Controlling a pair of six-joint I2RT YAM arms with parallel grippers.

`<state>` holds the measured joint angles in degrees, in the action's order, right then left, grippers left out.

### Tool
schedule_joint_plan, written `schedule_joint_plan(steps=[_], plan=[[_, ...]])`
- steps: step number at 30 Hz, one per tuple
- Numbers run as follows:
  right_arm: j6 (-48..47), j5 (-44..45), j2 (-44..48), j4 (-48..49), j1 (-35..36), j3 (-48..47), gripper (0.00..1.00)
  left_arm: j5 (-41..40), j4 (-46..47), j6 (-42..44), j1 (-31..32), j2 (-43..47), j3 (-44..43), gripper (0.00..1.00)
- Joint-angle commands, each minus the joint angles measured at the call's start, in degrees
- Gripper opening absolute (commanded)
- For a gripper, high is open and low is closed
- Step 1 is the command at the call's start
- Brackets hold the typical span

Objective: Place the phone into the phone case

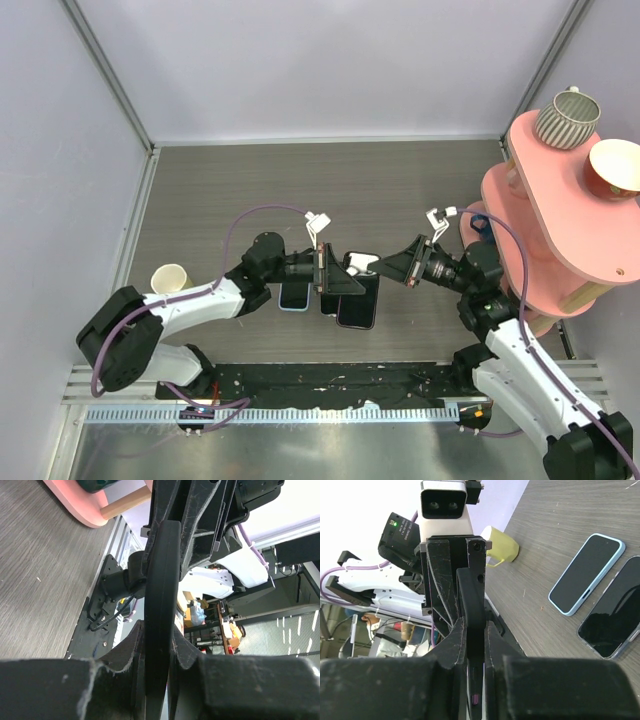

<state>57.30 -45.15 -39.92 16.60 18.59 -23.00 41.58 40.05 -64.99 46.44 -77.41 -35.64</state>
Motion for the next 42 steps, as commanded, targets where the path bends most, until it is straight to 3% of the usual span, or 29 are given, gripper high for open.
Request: schedule_joint_plan(steps=[1,3,5,9,12,14,15,18,22,23,26,31,34,35,40,42], plan=[[-8.94,4.19,2.57,-9.03,0.31,-6.08,0.16,-5.02,-2.17,1.80,-0.82,1.38,-1.19,0.00],[-10.62,4.28,2.39,-12.28,0.31,-7.83,0.37,-4.93,-1.12,1.27,-0.73,1.47,-0.84,0.00],[-12.21,4.71,2.22,-15.44,0.31,-8.63,0.39,-4.85,-0.06,0.48,-0.73,1.12,-1.01,0.00],[-10.46,5.42,3.27,-14.06,0.31,-8.29,0.03,-4.67,0.03,-0.05,-0.47,0.50,-1.71,0.00],[-10.18,5.51,3.89,-13.08,0.31,-8.28,0.02,-4.76,0.20,-0.13,-0.29,0.24,-1.72,0.00],[-11.50,6.03,3.97,-15.62,0.31,-8.98,0.12,-4.67,0.20,-0.22,-0.29,0.24,-1.98,0.00],[-12.90,6.21,3.97,-16.24,0.31,-9.77,0.33,-4.58,0.20,-0.22,-0.29,0.24,-2.07,0.00],[-13.44,7.26,4.50,-20.02,0.31,-10.48,0.53,-3.96,5.98,-2.50,-0.29,0.06,-1.11,0.00],[-9.32,12.54,5.38,-27.85,0.31,-10.31,0.62,-3.09,8.46,-4.88,-0.38,-0.46,-1.45,0.00],[-7.22,9.67,5.90,-23.41,0.31,-7.78,0.69,-3.26,8.55,-4.97,-0.38,-0.20,-1.45,0.00],[-1.06,6.66,9.07,-13.39,0.31,-3.20,0.75,-3.44,8.37,-5.14,-0.38,0.33,-1.63,0.00],[0.08,2.80,8.11,-8.37,0.31,-1.61,0.71,-3.61,7.94,-5.76,-0.38,1.03,-2.42,0.00],[3.69,-0.73,6.36,-0.37,0.31,1.46,0.63,-3.96,7.76,-5.85,-0.29,1.03,-2.51,0.00],[4.66,-0.99,6.00,0.53,0.31,2.34,0.57,-4.14,7.76,-5.85,-0.38,1.20,-2.51,0.00],[4.49,-1.61,5.47,2.29,0.31,3.23,0.52,-4.76,6.97,-5.67,-0.29,1.03,-2.51,0.00],[4.58,-1.88,5.12,3.00,0.31,3.49,0.44,-4.76,7.06,-5.67,-0.29,0.68,-2.42,0.00]])
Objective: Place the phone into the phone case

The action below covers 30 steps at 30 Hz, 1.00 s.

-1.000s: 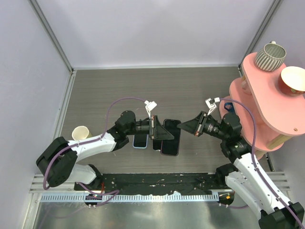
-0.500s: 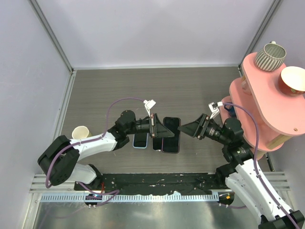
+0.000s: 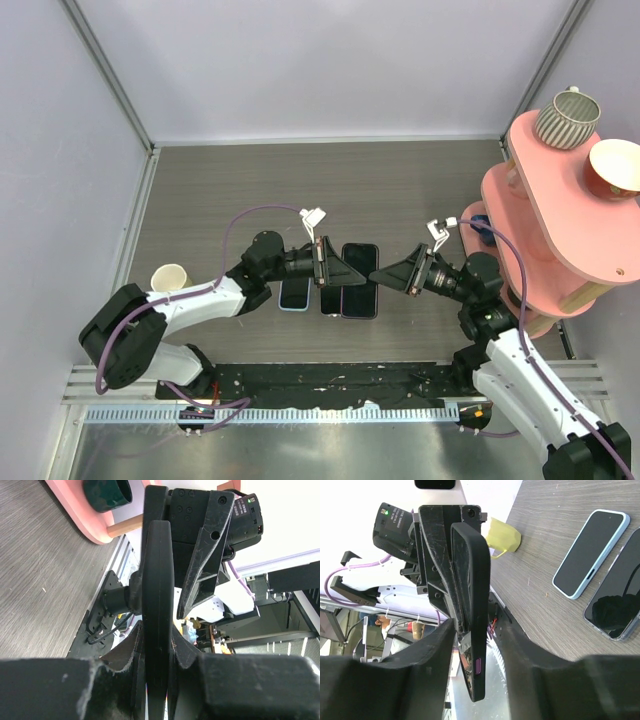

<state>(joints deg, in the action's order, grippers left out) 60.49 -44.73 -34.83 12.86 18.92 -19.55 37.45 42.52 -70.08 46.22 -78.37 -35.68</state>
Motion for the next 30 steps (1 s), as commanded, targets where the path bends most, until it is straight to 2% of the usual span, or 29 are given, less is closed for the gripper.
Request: schedule_joint_plan(steps=[1,2,5,6,9,12,15,19,21,22,24,28,30], plan=[[1.39,-2.38,-0.06,7.26,-0.02,0.13,0.36,-0.80,4.50,-0.49,-0.16,1.55,-2.38,0.00],[1.73,-2.47,-0.24,7.53,-0.02,0.21,0.21,-0.98,4.41,-0.32,-0.16,1.46,-2.29,0.00],[1.83,-2.12,0.11,7.53,-0.02,-0.31,0.05,-2.46,-1.28,3.27,-0.07,2.08,-2.90,0.00],[1.30,-1.77,0.63,6.66,-0.02,-0.66,0.05,-2.91,-5.65,4.42,-0.07,2.69,-3.60,0.00],[-2.91,-0.45,0.64,1.39,-0.02,-2.94,0.05,-4.32,-10.34,7.76,0.28,3.13,-4.39,0.00],[-6.26,0.00,-1.63,-1.79,-0.02,-4.70,0.01,-4.41,-10.62,8.12,0.63,2.52,-5.01,0.00],[-4.94,0.08,-3.05,1.20,-0.02,-4.53,0.01,-4.23,-10.62,8.21,0.89,1.55,-5.63,0.00],[-6.52,2.01,-2.97,0.77,-0.02,-4.97,0.01,-4.93,-13.16,10.14,0.89,2.16,-6.07,0.10],[-8.10,2.80,-3.05,-0.46,-0.02,-5.85,0.01,-5.55,-15.53,11.80,0.80,3.04,-6.33,0.11],[-8.37,2.89,-3.23,-1.34,-0.02,-6.11,0.01,-5.90,-15.98,12.07,0.80,3.22,-6.42,0.02],[-7.41,0.54,-4.37,0.48,-0.02,-6.38,0.01,-4.68,-14.50,12.17,0.80,3.31,-6.16,0.00],[-3.11,0.43,-4.81,6.45,-0.02,-5.77,0.44,2.16,-6.67,9.45,0.80,2.17,-5.19,0.00],[-2.22,1.66,-4.37,7.53,-0.02,-5.85,0.51,2.71,-6.40,9.44,0.89,2.17,-5.28,0.00]])
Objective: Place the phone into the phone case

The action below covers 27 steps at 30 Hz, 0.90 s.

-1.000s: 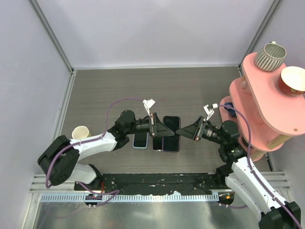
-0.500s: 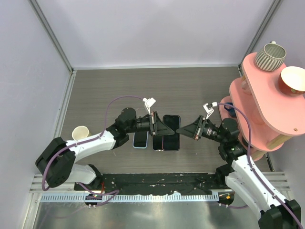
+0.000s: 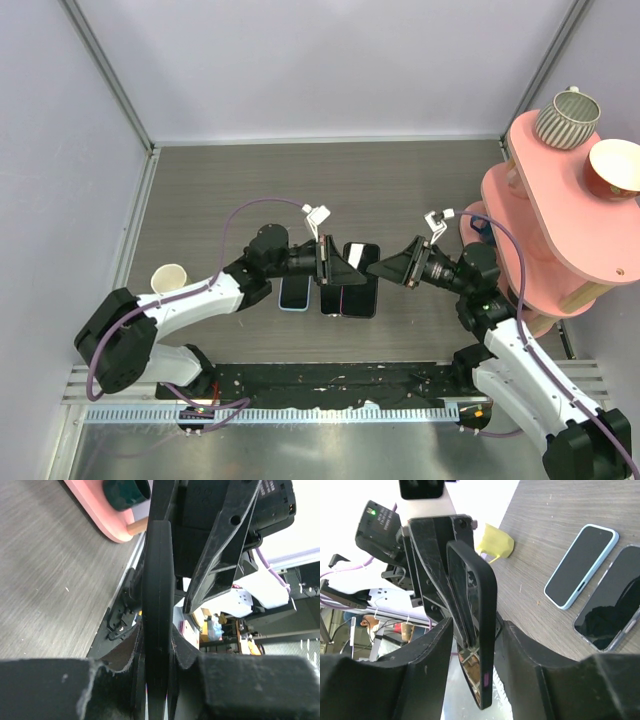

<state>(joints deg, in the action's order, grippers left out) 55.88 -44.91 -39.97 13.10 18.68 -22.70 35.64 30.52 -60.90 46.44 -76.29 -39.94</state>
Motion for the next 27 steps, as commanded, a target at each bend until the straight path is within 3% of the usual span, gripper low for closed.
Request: schedule_joint_plan(steps=[1,6,9,10,11,13,16,17,18,21,24,27], plan=[[2.31,2.27,0.85,6.94,0.22,-3.14,0.53,4.70,5.51,0.35,0.67,0.26,-0.93,0.00],[2.22,3.86,-0.63,8.78,0.22,-3.32,0.51,6.02,5.51,0.44,0.67,0.27,-0.84,0.00],[2.39,4.56,-1.25,10.26,0.22,-2.88,0.34,6.11,5.69,0.52,0.76,0.09,-0.49,0.00],[2.66,4.82,-1.17,11.06,0.22,-2.18,0.17,6.20,5.69,0.52,0.68,-0.17,-0.40,0.00],[3.53,5.00,-0.99,12.11,0.22,-1.74,0.10,6.20,5.69,0.44,0.67,-0.26,-0.14,0.00],[3.80,5.35,-0.64,13.44,0.22,-1.38,0.01,5.50,5.51,0.26,0.67,-0.17,0.04,0.00],[1.44,5.53,-0.90,9.23,0.22,-2.87,0.01,4.53,3.50,0.96,0.68,0.00,-0.31,0.03],[0.56,5.62,-0.90,8.00,0.22,-3.23,0.01,4.27,1.75,1.40,0.67,0.18,-0.75,0.09],[-0.76,5.79,-1.08,6.25,0.22,-3.40,0.01,3.74,0.34,2.97,0.59,0.61,-1.10,0.28],[-4.70,6.41,-1.69,0.02,0.13,-5.51,0.01,0.41,-7.12,6.31,-0.02,3.50,-2.15,0.57],[-7.97,7.46,-2.83,-7.35,0.13,-8.41,0.01,-5.56,-16.43,11.14,-1.17,9.29,-2.86,0.81],[-11.83,7.64,-6.16,-13.07,0.04,-10.96,0.01,-13.56,-29.61,18.17,-1.87,14.92,-5.66,0.99]])
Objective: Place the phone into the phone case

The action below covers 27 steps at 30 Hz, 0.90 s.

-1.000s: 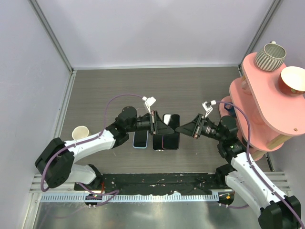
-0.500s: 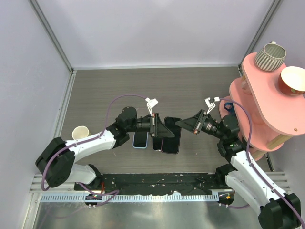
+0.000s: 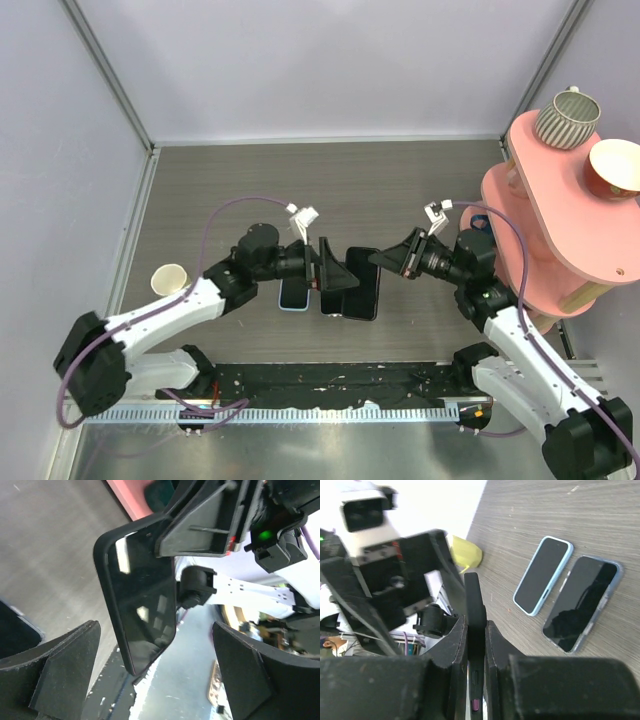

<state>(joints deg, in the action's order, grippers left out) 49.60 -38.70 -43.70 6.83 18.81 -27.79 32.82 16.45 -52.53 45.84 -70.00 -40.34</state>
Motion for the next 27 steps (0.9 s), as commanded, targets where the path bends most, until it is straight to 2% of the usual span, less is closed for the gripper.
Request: schedule_joint_plan(steps=[1,2,4,6,9,13,17,20,25,27], plan=[[-8.70,1.87,-3.40,-9.70,-0.09,-6.92,0.01,-12.76,-19.22,11.82,-1.28,9.69,-7.45,1.00],[-9.95,2.65,-4.54,-11.64,0.00,-7.27,0.01,-16.69,-25.79,14.88,-1.28,10.57,-8.61,1.00],[-13.63,5.38,-8.23,-16.75,-0.18,-8.15,0.01,-20.58,-32.93,17.54,-1.37,13.47,-11.33,1.00],[-15.49,8.27,-11.04,-20.08,-0.26,-8.59,0.01,-25.94,-36.56,20.88,-1.37,15.32,-12.92,1.00],[-16.12,11.26,-15.79,-20.11,-0.18,-9.47,0.01,-31.74,-44.03,25.01,-1.37,17.79,-15.99,1.00],[-17.87,11.97,-22.11,-19.49,-0.18,-12.36,0.01,-34.49,-51.06,29.67,-1.29,19.46,-18.64,1.00],[-21.04,14.70,-31.41,-20.80,-0.18,-16.06,0.01,-37.20,-52.57,32.75,-1.37,23.92,-16.62,1.00],[-22.36,13.21,-36.08,-19.40,-0.44,-17.91,0.01,-39.41,-52.83,35.56,-1.37,28.40,-13.81,1.00],[-23.50,12.85,-41.72,-18.26,-1.49,-19.14,0.01,-40.46,-50.90,37.59,-1.29,34.92,-8.80,1.00],[-24.11,14.61,-43.47,-17.55,-1.93,-18.79,0.04,-41.25,-50.90,37.50,-1.37,36.68,-8.36,1.00]])
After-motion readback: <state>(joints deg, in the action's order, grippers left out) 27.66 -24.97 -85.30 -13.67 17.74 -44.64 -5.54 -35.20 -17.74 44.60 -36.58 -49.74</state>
